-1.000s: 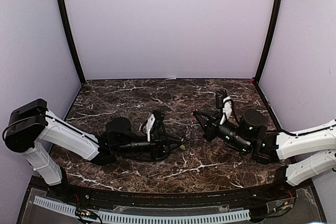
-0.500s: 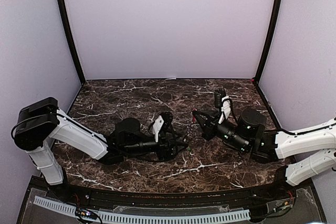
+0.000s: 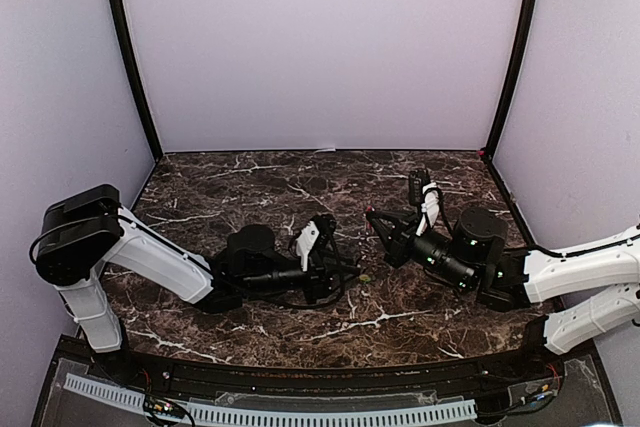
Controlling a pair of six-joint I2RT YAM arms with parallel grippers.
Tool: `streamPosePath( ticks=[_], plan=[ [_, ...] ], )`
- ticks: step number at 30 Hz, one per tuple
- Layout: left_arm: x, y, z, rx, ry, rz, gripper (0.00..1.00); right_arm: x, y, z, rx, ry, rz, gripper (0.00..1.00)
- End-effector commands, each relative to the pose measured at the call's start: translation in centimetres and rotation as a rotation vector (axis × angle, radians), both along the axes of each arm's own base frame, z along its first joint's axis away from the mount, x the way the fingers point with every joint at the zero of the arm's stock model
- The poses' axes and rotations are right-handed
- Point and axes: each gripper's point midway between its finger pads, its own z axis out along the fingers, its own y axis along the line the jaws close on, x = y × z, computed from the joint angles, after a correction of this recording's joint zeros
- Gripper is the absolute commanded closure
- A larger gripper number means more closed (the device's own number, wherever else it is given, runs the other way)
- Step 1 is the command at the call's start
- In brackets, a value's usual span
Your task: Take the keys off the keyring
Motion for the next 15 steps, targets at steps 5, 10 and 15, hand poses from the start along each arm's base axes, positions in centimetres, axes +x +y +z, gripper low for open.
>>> streamPosePath(
  ticks=[5, 10, 15],
  plan=[
    [0.31, -0.98, 0.81, -0.024, -0.015, -0.006, 0.62, 0.1, -0.09, 2.92, 0.095, -0.03, 0.003, 1.0],
    [0.38, -1.18, 0.77, -0.023, -0.022, -0.009, 0.56, 0.09, -0.09, 2.85, 0.095, -0.028, 0.004, 1.0],
    [0.53, -0.97, 0.75, -0.027, -0.025, 0.004, 0.7, 0.06, -0.19, 2.87, 0.099, -0.027, 0.003, 1.0]
  ],
)
